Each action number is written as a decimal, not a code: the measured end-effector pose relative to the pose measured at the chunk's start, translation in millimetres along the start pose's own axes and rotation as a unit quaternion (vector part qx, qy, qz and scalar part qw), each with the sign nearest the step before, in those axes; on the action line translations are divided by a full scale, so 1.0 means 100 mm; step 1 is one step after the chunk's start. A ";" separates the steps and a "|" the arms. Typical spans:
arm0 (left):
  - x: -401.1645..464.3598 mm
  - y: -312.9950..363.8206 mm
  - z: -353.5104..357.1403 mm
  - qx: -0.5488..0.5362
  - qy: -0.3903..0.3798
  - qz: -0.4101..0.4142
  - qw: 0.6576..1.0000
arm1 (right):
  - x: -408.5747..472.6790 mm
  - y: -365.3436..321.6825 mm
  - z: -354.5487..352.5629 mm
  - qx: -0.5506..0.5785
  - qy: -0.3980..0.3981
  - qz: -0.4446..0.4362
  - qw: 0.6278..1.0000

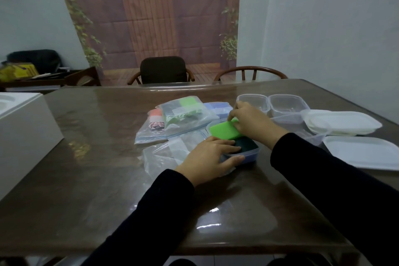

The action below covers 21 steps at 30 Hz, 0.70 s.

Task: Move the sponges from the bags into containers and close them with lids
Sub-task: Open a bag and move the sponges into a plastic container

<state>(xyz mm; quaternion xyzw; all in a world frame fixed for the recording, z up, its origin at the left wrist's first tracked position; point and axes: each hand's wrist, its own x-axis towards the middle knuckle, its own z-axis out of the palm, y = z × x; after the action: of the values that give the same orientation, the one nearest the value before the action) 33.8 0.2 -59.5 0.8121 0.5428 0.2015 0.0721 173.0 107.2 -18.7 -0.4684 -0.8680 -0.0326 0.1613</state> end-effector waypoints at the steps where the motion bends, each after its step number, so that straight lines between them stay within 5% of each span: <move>1: 0.00 0.00 0.00 -0.001 -0.001 -0.002 1.000 | 0.00 -0.03 -0.01 0.003 -0.007 -0.005 1.000; 11: 0.00 0.03 -0.03 0.004 -0.021 -0.018 1.000 | 0.04 -0.13 -0.08 -0.034 -0.182 -0.009 0.983; 21: -0.03 0.05 -0.04 0.009 -0.006 -0.008 1.000 | 0.08 -0.15 0.08 -0.083 -0.174 -0.015 0.981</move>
<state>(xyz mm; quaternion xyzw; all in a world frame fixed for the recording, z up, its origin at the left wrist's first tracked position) 35.7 -4.9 -55.2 0.8094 0.5510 0.1911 0.0693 154.7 106.4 -22.1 -0.4653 -0.8842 -0.0248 -0.0323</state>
